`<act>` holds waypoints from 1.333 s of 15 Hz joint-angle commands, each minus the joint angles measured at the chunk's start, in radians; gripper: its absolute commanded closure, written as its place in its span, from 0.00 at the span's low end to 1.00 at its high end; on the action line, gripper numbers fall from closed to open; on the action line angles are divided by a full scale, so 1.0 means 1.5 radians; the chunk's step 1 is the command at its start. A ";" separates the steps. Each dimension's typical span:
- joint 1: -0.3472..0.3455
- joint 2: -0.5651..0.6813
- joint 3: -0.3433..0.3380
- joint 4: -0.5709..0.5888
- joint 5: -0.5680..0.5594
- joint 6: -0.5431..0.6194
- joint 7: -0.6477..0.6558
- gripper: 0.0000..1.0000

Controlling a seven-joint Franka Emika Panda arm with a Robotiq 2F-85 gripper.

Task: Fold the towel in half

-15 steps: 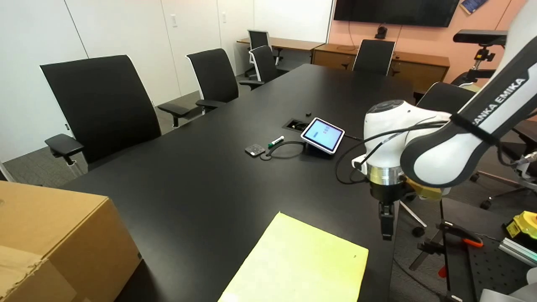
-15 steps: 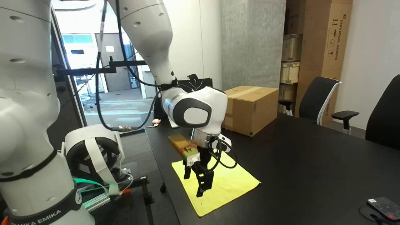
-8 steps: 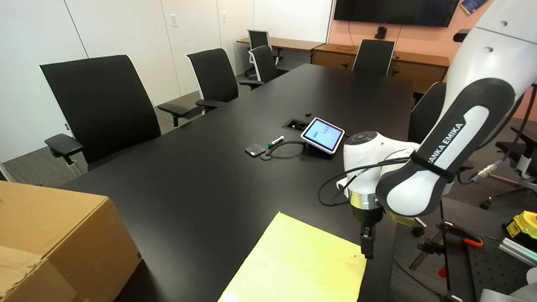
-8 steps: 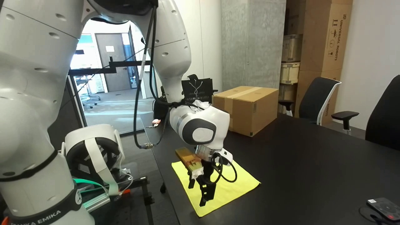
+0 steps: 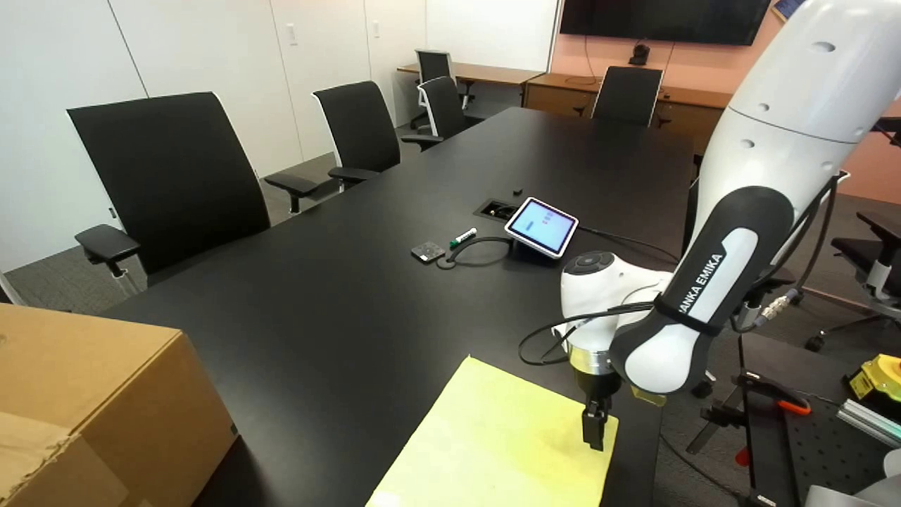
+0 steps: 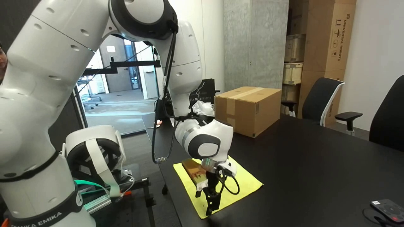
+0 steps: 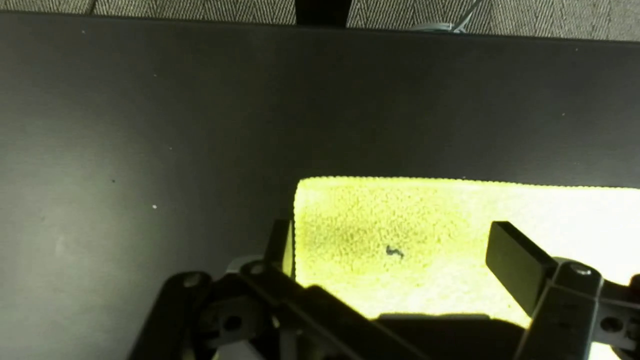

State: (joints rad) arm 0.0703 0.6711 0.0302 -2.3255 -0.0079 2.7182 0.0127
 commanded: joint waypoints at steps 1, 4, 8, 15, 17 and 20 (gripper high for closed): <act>0.022 0.018 -0.017 0.005 -0.007 0.064 0.030 0.00; 0.043 0.023 -0.041 0.001 -0.013 0.109 0.047 0.00; 0.055 0.035 -0.054 0.000 -0.010 0.131 0.053 0.00; 0.031 0.035 -0.030 -0.001 -0.001 0.122 0.034 0.00; 0.031 0.035 -0.025 -0.002 -0.001 0.120 0.036 0.00; 0.035 0.036 -0.023 -0.001 -0.002 0.115 0.038 0.00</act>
State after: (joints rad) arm 0.1266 0.7106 -0.0188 -2.3281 -0.0117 2.8790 0.0680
